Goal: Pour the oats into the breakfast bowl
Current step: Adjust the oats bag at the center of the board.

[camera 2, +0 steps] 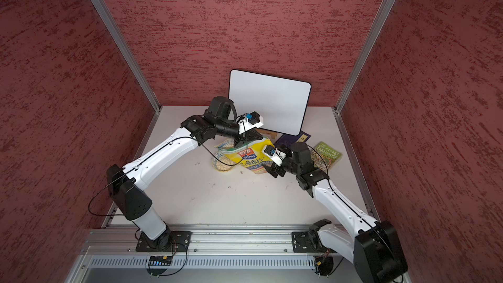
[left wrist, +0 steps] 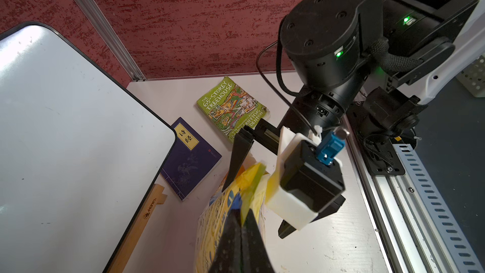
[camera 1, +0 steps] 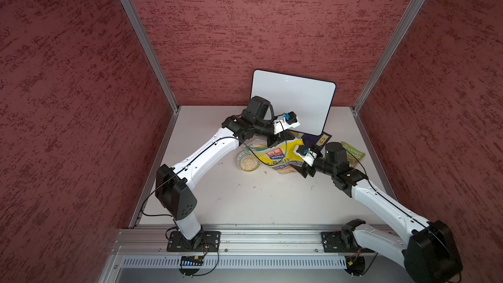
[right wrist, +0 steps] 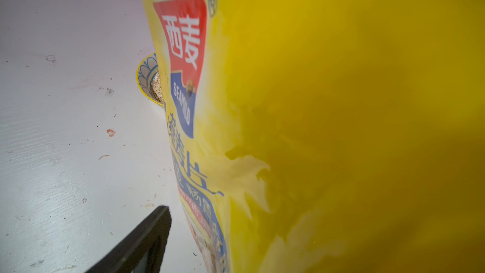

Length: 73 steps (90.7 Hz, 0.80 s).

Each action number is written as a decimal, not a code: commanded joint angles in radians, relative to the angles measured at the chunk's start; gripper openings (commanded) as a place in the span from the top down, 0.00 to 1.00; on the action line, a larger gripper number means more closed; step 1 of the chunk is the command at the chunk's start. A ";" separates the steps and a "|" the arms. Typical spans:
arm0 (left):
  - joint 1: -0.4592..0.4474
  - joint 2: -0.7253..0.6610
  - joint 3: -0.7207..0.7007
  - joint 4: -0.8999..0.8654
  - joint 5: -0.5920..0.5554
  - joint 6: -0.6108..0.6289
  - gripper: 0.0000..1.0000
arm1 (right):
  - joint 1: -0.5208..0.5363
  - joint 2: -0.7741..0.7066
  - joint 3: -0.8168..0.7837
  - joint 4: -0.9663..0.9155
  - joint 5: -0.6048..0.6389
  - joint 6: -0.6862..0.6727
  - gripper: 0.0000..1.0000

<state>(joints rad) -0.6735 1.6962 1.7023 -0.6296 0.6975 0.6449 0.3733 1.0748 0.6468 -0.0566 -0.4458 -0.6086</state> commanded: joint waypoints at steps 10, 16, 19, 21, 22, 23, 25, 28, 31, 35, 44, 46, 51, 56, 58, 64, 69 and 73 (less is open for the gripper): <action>0.012 -0.013 0.048 0.044 0.062 0.025 1.00 | -0.046 -0.006 0.157 -0.064 -0.157 0.001 0.17; 0.012 -0.013 0.045 0.044 0.066 0.025 1.00 | -0.047 0.022 0.212 -0.111 -0.188 -0.014 0.24; 0.012 -0.014 0.045 0.045 0.066 0.025 1.00 | -0.048 0.041 0.236 -0.132 -0.209 -0.017 0.28; 0.012 -0.014 0.044 0.046 0.068 0.025 1.00 | -0.047 0.054 0.251 -0.142 -0.220 -0.018 0.31; 0.013 -0.014 0.043 0.046 0.068 0.026 1.00 | -0.048 0.061 0.257 -0.145 -0.228 -0.017 0.33; 0.013 -0.014 0.042 0.047 0.070 0.025 1.00 | -0.047 0.067 0.261 -0.148 -0.234 -0.016 0.35; 0.013 -0.014 0.040 0.049 0.071 0.024 1.00 | -0.047 0.081 0.272 -0.150 -0.245 -0.012 0.38; 0.013 -0.015 0.037 0.052 0.073 0.024 1.00 | -0.048 0.098 0.286 -0.150 -0.261 -0.004 0.45; 0.013 -0.016 0.034 0.055 0.074 0.023 1.00 | -0.046 0.113 0.296 -0.148 -0.275 0.003 0.52; 0.014 -0.018 0.029 0.058 0.074 0.022 1.00 | -0.046 0.127 0.304 -0.138 -0.289 0.013 0.61; 0.022 -0.031 0.012 0.065 0.074 0.018 1.00 | -0.048 0.121 0.284 -0.084 -0.297 0.030 0.89; 0.024 -0.035 0.006 0.068 0.074 0.017 1.00 | -0.051 0.115 0.272 -0.064 -0.297 0.036 0.96; 0.036 -0.051 -0.016 0.082 0.078 0.008 1.00 | -0.064 0.100 0.245 -0.017 -0.314 0.064 1.00; 0.050 -0.070 -0.043 0.102 0.081 -0.006 1.00 | -0.085 0.090 0.235 -0.002 -0.347 0.089 1.00; 0.055 -0.077 -0.053 0.108 0.082 -0.011 0.97 | -0.093 0.090 0.235 -0.004 -0.360 0.093 1.00; 0.069 -0.105 -0.085 0.116 0.079 -0.013 0.77 | -0.105 0.089 0.240 -0.029 -0.383 0.093 1.00; 0.088 -0.132 -0.113 0.117 0.076 -0.013 0.62 | -0.114 0.086 0.237 -0.038 -0.390 0.091 1.00; 0.109 -0.156 -0.141 0.116 0.075 -0.012 0.55 | -0.123 0.079 0.229 -0.038 -0.392 0.089 1.00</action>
<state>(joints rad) -0.6170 1.6314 1.6043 -0.5652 0.7525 0.6369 0.2794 1.1885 0.8871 -0.1143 -0.7910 -0.5419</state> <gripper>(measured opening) 0.373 0.044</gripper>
